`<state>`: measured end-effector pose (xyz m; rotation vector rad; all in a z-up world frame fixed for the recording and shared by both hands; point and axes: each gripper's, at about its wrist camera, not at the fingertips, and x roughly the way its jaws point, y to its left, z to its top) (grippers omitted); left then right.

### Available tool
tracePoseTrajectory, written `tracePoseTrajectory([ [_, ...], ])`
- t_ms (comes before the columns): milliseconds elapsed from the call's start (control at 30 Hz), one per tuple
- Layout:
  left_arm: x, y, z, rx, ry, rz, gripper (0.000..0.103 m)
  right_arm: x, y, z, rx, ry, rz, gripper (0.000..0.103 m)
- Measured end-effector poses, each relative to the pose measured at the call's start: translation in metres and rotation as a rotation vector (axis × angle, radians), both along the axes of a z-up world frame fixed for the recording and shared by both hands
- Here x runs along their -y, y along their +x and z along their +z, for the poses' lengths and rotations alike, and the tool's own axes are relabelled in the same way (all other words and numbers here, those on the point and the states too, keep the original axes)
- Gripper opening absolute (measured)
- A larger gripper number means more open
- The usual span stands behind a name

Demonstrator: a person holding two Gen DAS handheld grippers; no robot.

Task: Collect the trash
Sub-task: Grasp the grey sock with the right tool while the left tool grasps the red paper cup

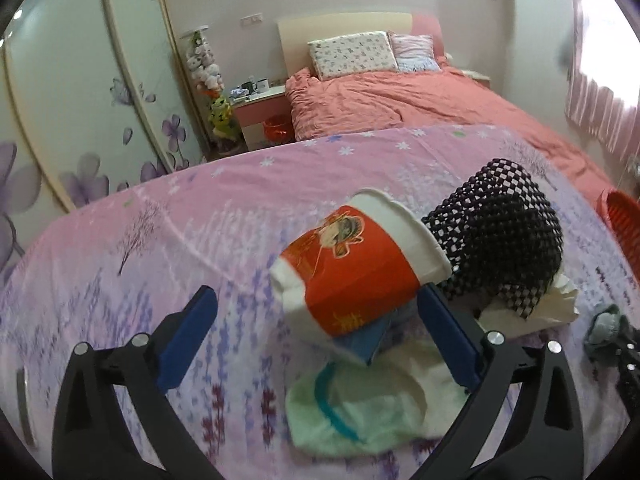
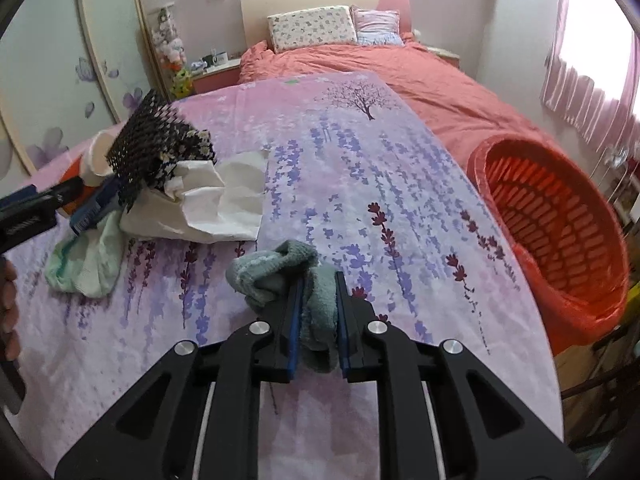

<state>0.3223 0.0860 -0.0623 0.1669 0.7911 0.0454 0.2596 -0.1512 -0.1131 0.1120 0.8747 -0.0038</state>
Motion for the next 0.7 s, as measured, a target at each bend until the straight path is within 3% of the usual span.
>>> tracePoseTrajectory([
  [200,0.004,0.019,-0.007,-0.031,0.001,-0.024,0.098,0.006,-0.001,-0.001,-0.001,0.05,-0.001,0.016],
  [267,0.0,0.024,-0.008,-0.04,-0.019,-0.023,0.091,0.006,0.0,-0.001,-0.002,0.049,0.0,0.016],
  [433,-0.021,0.035,-0.014,-0.093,-0.104,0.023,0.057,0.006,-0.001,-0.001,-0.002,0.049,0.0,0.016],
  [600,-0.046,0.039,-0.013,-0.099,-0.154,0.073,0.043,0.006,-0.001,-0.001,-0.002,0.049,0.0,0.016],
  [700,-0.062,0.045,-0.014,-0.114,-0.189,0.122,0.045,0.006,-0.001,-0.001,-0.002,0.048,0.0,0.016],
])
